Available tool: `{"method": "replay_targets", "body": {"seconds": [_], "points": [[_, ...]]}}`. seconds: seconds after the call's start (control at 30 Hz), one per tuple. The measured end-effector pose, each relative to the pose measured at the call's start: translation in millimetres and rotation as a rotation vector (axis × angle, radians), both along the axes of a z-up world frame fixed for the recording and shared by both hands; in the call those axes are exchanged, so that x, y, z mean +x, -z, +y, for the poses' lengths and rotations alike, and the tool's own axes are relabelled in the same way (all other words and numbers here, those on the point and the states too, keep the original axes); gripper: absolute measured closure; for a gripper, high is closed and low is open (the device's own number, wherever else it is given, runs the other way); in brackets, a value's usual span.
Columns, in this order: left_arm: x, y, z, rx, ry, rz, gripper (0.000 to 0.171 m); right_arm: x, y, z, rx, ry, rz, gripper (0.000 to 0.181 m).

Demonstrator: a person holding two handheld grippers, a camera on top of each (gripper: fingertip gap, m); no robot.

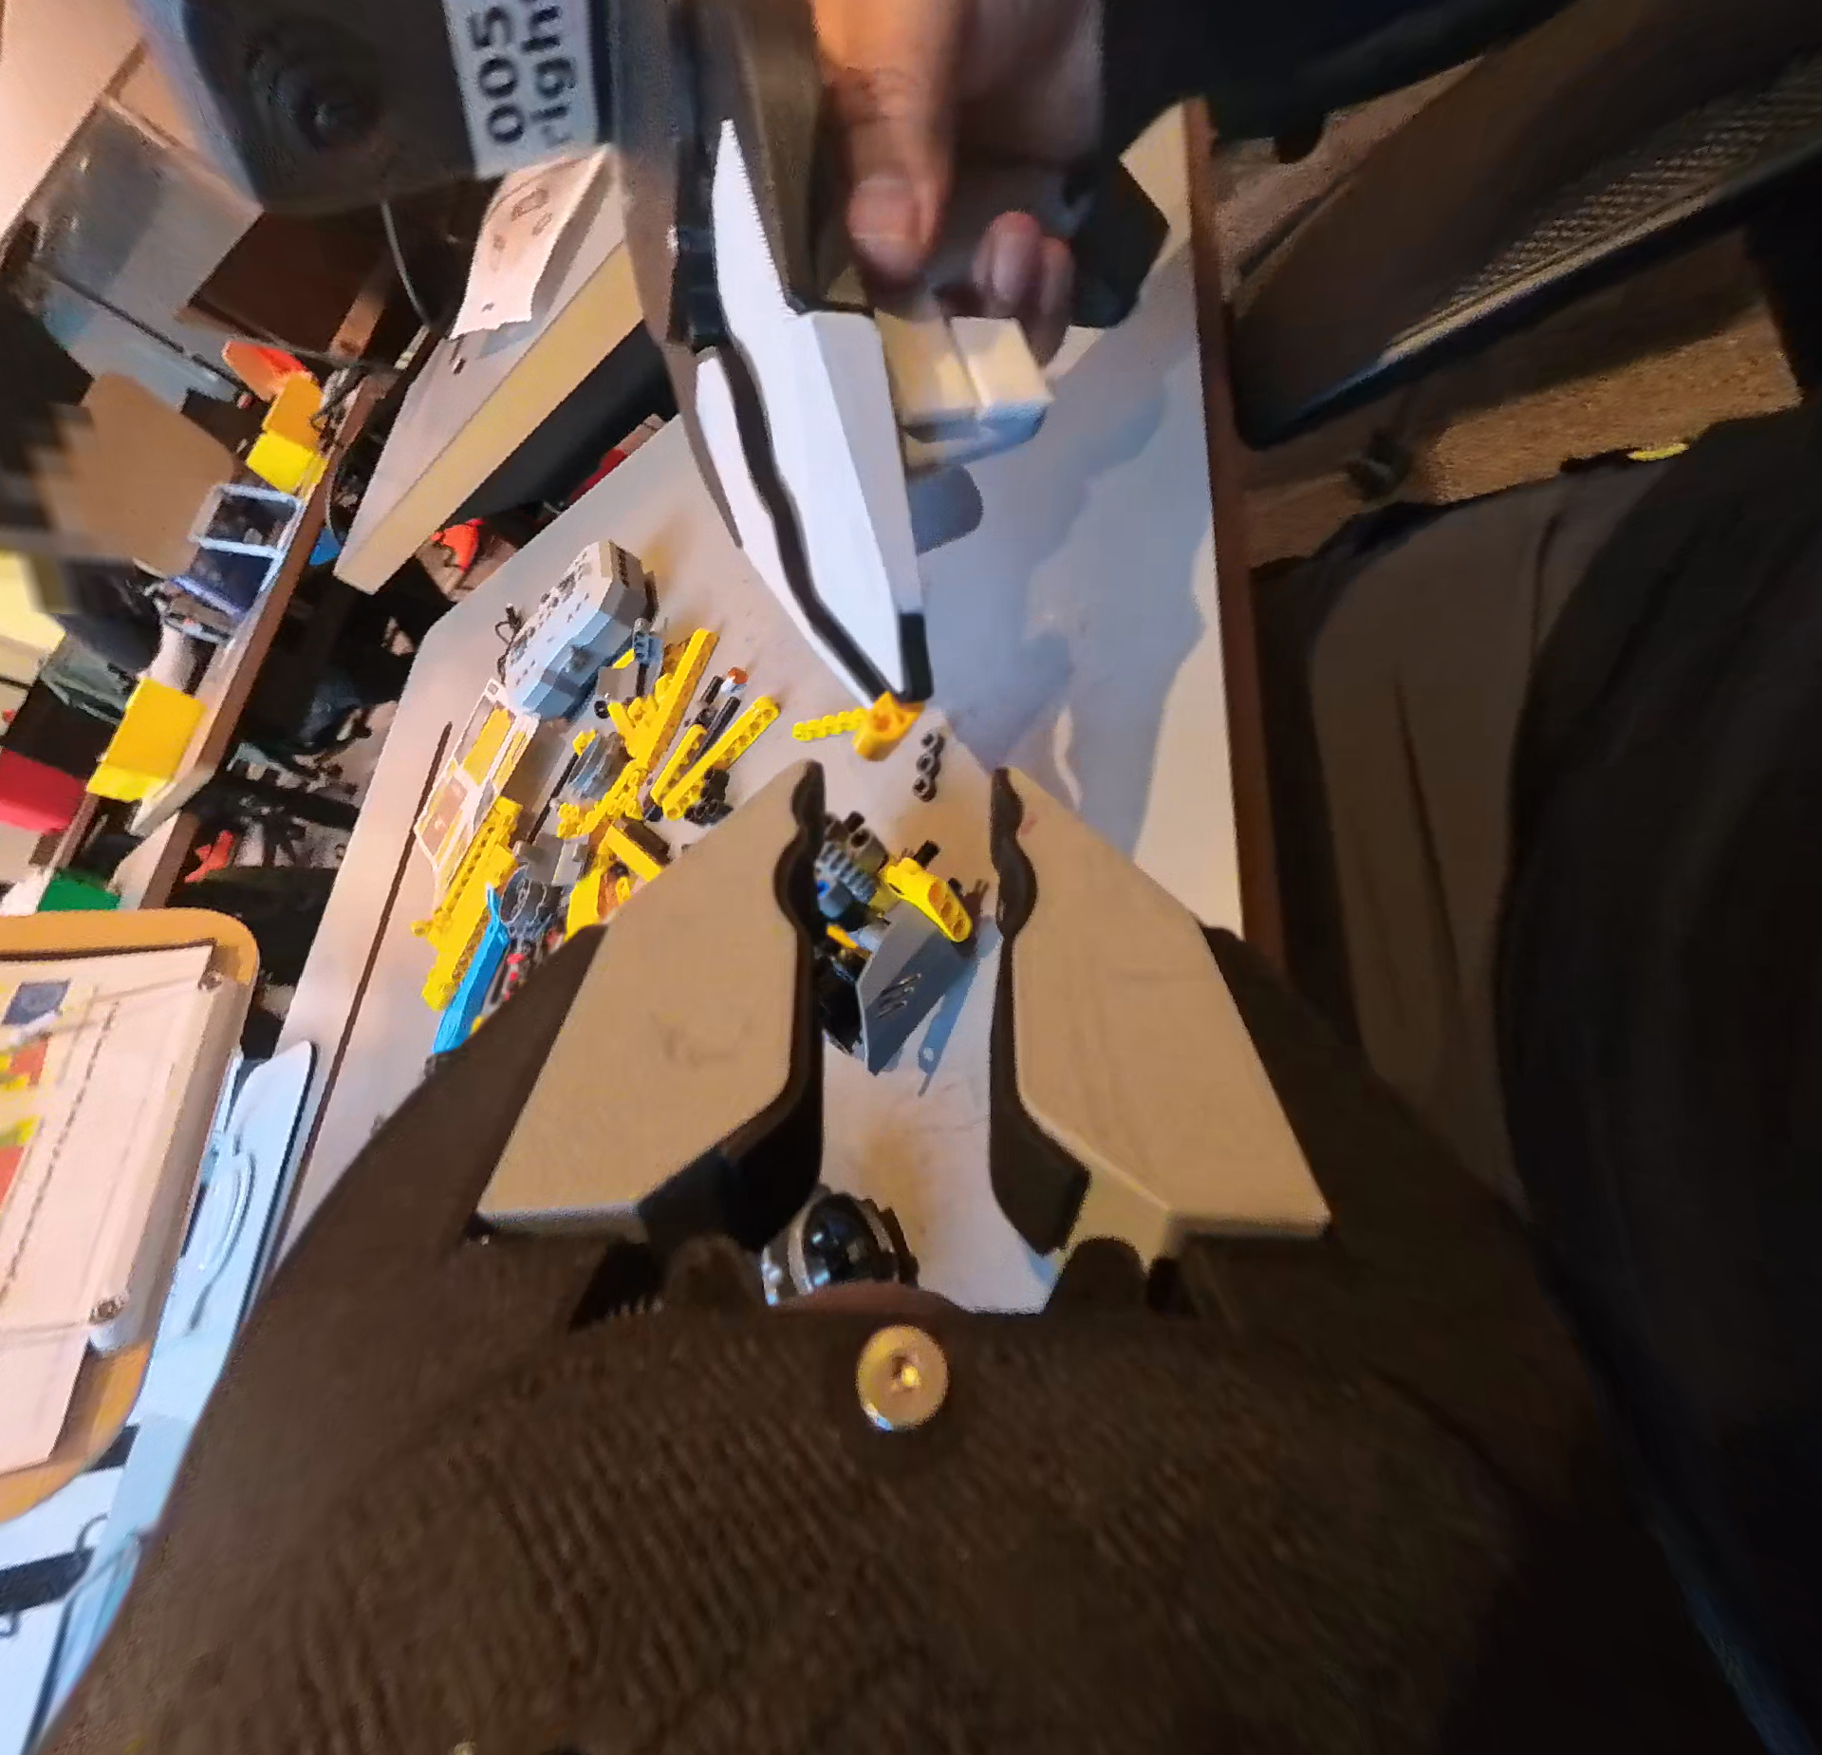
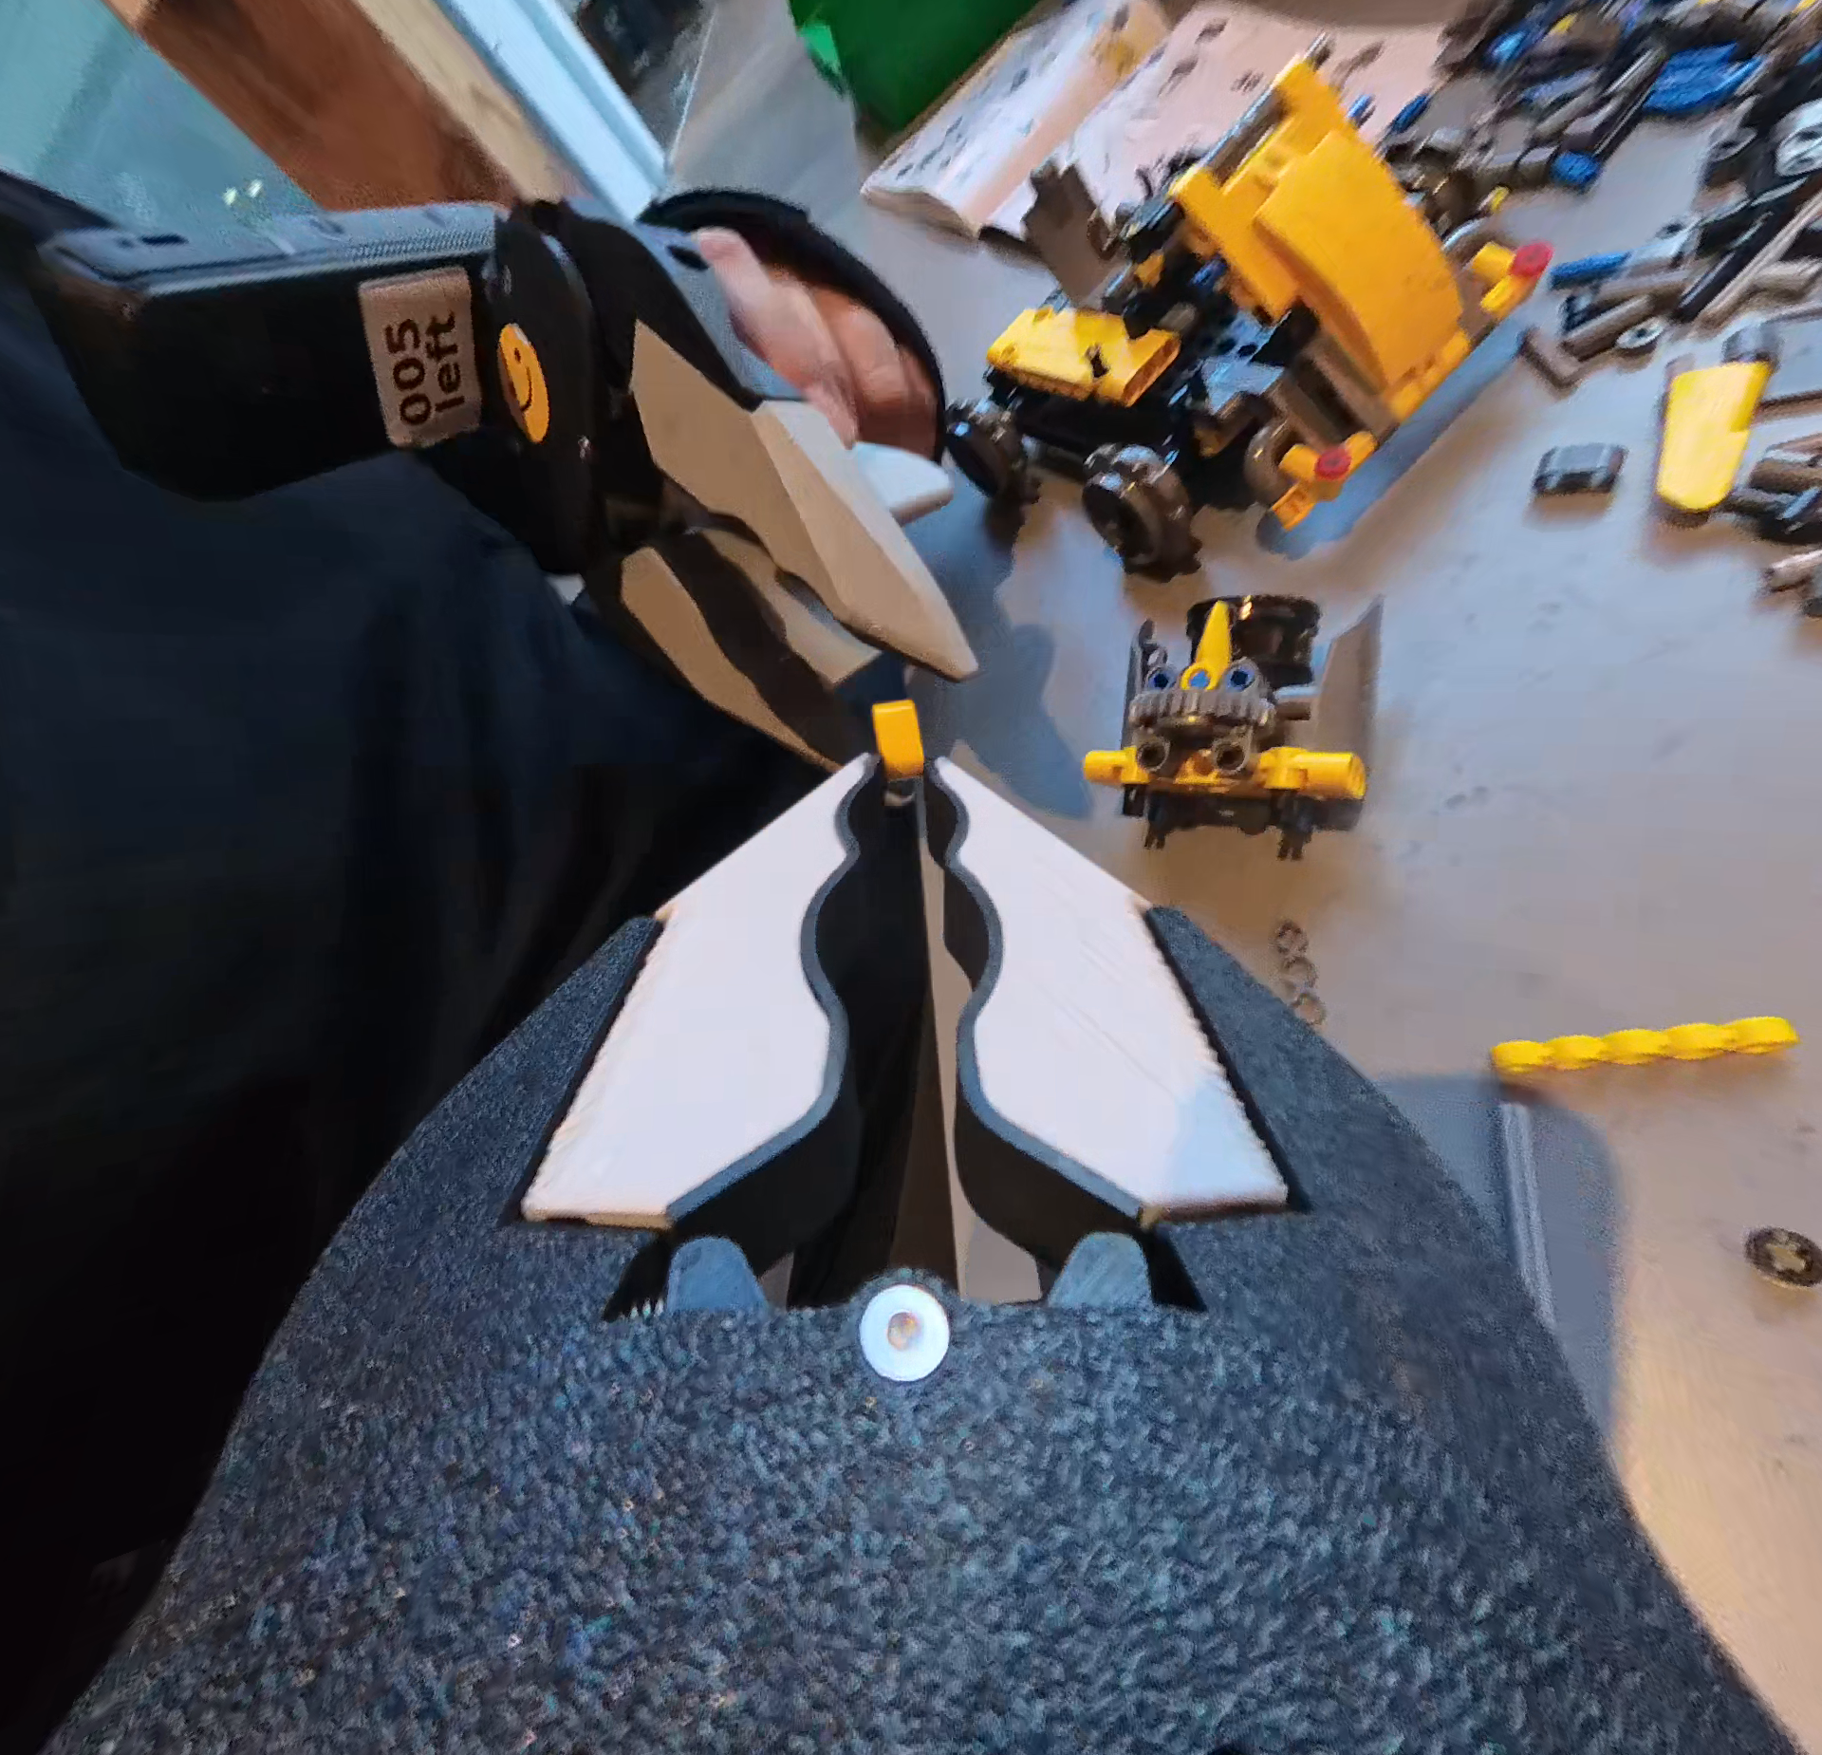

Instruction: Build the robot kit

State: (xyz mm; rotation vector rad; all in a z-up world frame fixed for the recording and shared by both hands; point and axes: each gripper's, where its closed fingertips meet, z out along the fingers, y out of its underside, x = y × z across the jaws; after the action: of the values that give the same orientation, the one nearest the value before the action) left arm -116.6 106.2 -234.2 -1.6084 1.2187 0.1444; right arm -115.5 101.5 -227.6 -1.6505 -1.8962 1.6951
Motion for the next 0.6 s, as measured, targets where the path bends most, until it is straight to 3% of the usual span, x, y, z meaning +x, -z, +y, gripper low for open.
{"method": "replay_targets", "body": {"seconds": [0.3,0.6], "points": [[23,-6,-13,-0.029,0.148,-0.093,0.158,11,2,-14,-0.040,-0.143,-0.062,0.173],[19,-4,-13,-0.044,0.132,-0.130,0.165,9,3,-15,-0.120,-0.127,-0.028,0.174]]}}
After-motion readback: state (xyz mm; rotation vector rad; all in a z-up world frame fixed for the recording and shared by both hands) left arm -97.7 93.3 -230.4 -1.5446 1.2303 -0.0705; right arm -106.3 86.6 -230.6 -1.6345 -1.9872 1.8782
